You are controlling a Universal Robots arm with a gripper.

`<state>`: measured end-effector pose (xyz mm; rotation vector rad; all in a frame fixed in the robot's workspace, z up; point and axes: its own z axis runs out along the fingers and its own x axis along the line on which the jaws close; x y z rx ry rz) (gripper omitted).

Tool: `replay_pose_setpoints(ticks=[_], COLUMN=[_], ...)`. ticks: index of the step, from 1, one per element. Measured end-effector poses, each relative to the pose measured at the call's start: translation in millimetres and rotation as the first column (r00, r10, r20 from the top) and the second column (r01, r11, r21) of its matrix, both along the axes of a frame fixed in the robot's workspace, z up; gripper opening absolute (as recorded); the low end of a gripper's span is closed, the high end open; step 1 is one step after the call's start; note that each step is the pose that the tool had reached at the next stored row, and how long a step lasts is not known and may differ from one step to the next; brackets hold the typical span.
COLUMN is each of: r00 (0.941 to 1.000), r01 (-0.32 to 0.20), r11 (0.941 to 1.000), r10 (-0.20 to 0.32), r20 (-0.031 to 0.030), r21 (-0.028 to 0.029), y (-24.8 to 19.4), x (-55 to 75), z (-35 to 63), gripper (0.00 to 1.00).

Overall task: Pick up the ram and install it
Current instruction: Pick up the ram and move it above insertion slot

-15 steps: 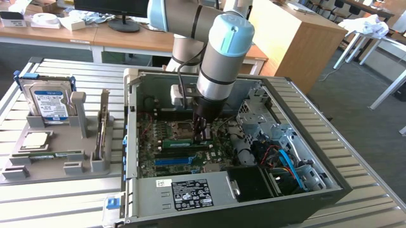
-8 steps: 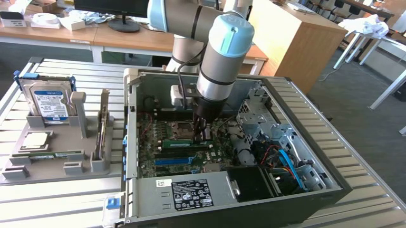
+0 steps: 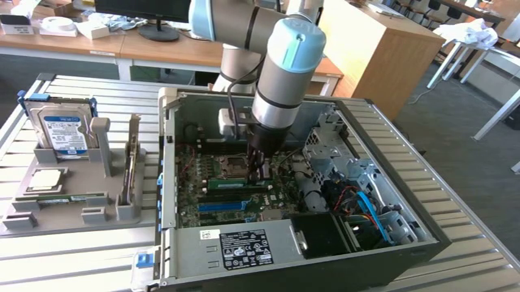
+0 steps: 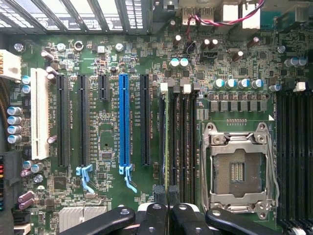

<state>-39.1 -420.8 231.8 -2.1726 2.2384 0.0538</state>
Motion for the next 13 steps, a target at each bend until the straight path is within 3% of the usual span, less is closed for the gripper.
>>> replay_pose_setpoints(ticks=[13], r00=[1.0000], r01=[0.000], r11=[1.0000], r10=[0.000], r20=[-0.0005], r21=[-0.0001], y=[0.0], x=[0.0], z=[-0.1], gripper=[0.12])
